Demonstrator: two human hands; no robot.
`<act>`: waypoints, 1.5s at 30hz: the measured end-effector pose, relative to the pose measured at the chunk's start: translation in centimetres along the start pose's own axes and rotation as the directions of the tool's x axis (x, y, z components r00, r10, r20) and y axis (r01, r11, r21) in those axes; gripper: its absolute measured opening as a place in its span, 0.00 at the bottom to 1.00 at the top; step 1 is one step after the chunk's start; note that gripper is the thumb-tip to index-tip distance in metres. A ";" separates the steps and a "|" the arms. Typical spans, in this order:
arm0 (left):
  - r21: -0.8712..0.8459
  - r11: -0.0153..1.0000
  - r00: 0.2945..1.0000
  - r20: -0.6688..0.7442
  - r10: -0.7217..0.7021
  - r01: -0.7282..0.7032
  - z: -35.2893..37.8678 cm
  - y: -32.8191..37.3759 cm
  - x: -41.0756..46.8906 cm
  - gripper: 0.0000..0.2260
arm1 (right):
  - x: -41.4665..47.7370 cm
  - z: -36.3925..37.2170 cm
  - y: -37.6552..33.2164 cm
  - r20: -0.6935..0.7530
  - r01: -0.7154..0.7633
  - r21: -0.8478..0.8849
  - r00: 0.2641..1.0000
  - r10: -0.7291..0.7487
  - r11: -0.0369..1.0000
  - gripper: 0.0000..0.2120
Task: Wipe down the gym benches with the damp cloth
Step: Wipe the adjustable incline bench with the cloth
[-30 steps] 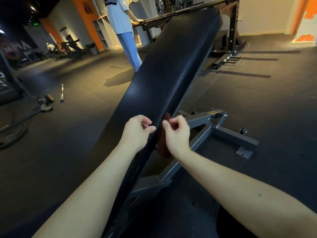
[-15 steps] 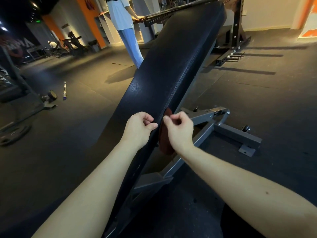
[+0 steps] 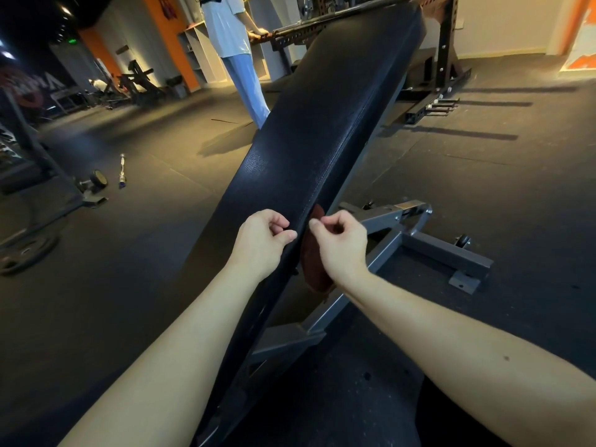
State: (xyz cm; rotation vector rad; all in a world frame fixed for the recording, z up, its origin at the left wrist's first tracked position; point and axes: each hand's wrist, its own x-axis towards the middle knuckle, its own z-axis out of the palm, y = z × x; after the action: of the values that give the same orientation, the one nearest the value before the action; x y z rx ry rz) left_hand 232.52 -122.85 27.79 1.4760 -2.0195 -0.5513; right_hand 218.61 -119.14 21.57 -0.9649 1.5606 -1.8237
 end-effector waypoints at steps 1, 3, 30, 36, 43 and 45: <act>0.008 1.000 1.000 -0.004 0.004 -0.004 0.0 0.0 0.0 0.07 | -0.6 -0.1 0.2 0.041 -0.007 -0.017 0.999 0.008 1.000 0.08; 0.026 1.000 1.000 -0.005 0.011 -0.010 0.0 0.1 -0.1 0.07 | -0.3 -0.5 0.1 0.078 -0.011 -0.034 0.997 0.013 0.999 0.09; -0.132 0.983 0.991 0.038 -0.127 0.131 1.6 0.6 -8.9 0.10 | -4.8 -7.0 -1.1 0.461 -0.206 0.081 0.875 0.147 0.975 0.17; -0.487 0.821 0.951 0.232 -0.207 0.297 4.2 -0.8 -11.2 0.05 | -4.9 -8.9 0.1 0.550 -0.176 0.087 0.829 0.100 0.980 0.22; -0.455 0.823 0.939 0.113 -0.326 0.341 4.7 -1.8 -11.6 0.09 | -4.5 -11.5 1.8 0.463 -0.079 -0.070 0.881 0.102 0.994 0.19; -0.485 0.809 0.940 0.102 -0.325 0.333 4.6 -1.6 -11.9 0.08 | -4.4 -12.2 2.0 0.457 -0.074 -0.116 0.882 0.120 0.990 0.19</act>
State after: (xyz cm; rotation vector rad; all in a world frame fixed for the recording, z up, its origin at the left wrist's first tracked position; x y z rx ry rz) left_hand 233.31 -112.04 20.92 1.4886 -1.4657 -1.1358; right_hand 211.34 -108.87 18.04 -1.2357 1.3713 -1.3284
